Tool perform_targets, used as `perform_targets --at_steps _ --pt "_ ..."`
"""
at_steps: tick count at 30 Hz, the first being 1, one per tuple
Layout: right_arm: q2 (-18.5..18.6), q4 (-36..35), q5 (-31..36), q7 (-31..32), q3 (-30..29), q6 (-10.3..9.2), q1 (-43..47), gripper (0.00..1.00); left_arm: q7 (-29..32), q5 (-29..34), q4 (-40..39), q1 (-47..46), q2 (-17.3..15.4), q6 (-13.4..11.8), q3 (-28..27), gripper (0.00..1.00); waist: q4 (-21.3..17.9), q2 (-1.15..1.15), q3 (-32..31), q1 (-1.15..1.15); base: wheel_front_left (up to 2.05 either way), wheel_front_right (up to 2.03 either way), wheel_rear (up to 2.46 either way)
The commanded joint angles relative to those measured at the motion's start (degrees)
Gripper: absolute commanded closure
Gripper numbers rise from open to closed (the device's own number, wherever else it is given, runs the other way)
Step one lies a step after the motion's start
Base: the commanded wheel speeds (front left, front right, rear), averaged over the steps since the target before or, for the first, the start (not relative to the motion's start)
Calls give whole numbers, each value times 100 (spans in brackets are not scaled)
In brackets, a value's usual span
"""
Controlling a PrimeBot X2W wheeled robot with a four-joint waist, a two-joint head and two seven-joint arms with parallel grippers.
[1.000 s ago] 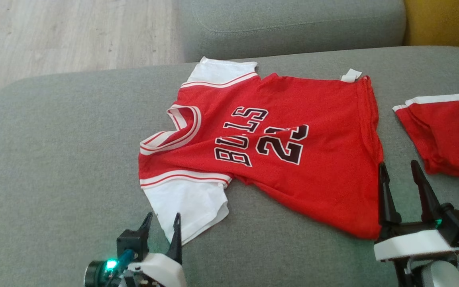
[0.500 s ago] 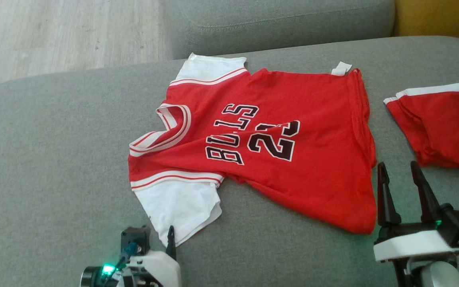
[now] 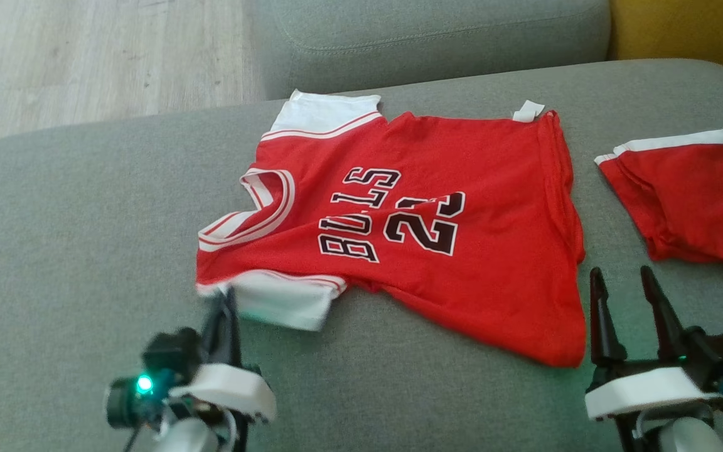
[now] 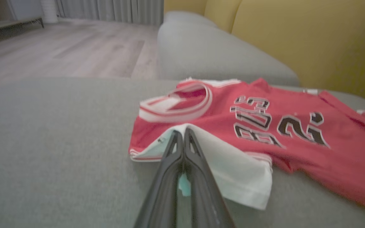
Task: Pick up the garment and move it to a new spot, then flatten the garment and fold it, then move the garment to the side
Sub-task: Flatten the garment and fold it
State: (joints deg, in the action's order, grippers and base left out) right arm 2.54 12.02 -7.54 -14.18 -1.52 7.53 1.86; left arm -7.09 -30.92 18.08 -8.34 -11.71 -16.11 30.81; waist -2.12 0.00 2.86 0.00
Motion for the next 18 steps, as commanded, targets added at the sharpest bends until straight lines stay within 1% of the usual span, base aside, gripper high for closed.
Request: perform_targets --at_steps 1,4,9,18 --pt "33 -101 43 82 175 -4 -123 0 -354 -39 -332 -339 -29 -42 -390 100 -13 0 -18 0 0 0 0" --pt "33 5 97 321 297 -4 -71 0 -613 -12 -603 -387 -33 -95 -607 100 -22 0 -7 0 0 0 0" --pt "33 142 50 671 400 -4 -28 0 -752 77 -908 -387 -23 -143 -880 100 -35 0 90 0 0 0 0" --pt "33 536 -137 1544 605 -4 69 0 -779 172 -871 -300 9 -47 -893 100 -58 0 146 0 0 0 0"
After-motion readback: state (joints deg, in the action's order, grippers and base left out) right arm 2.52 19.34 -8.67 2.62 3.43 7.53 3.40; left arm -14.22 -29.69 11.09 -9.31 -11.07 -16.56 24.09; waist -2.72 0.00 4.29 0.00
